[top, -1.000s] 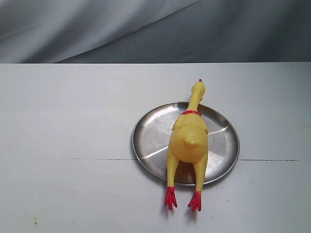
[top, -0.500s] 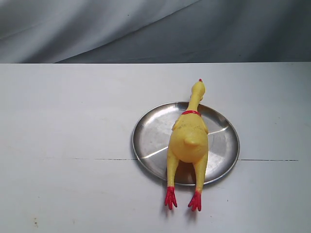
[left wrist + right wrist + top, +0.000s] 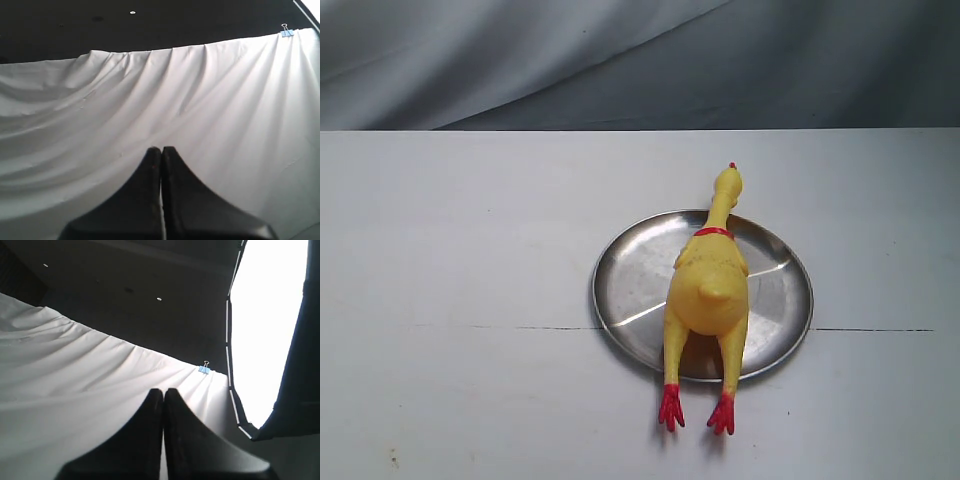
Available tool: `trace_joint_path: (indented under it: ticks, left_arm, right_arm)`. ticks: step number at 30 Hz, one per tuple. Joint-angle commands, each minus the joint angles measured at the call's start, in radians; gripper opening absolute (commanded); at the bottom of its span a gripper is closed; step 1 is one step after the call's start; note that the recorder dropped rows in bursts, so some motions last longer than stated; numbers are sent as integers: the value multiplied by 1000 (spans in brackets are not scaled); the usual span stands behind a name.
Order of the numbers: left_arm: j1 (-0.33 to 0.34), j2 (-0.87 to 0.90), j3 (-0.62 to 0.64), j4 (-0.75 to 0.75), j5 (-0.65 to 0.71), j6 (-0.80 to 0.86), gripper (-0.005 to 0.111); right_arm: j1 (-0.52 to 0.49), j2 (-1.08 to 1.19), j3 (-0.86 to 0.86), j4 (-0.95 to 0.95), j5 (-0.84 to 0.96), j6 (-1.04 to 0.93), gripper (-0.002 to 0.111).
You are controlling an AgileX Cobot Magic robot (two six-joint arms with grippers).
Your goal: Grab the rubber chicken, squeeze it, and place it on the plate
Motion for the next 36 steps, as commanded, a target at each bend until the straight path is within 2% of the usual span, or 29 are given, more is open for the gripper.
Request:
trace_joint_path:
  ticks: [1,5,12,17,26,30,36]
  left_arm:
    - [-6,-74,56,60,-6,-51,0]
    - [-6,-102,116,67,2,-51,0]
    - [-6,-100,290,65,-53,-47,0]
    - [-6,-100,443,-26,-126,-47,0]
    - [-6,-100,601,-143,-165,-47,0]
    - [-6,-100,676,-143,-142,-52,0]
    - [-6,-100,753,-229,-146,-73,0]
  right_arm:
    - [-1,-73,101,-28,-64,-31,0]
    - [16,-138,228,-26,-123,-65,0]
    - [124,-162,504,48,-139,-81,0]
    - [179,-162,721,60,-165,-81,0]
    - [183,-162,982,209,-278,-96,0]
    - [183,-162,1069,220,-287,-96,0]
    - [183,-162,1166,233,-328,-91,0]
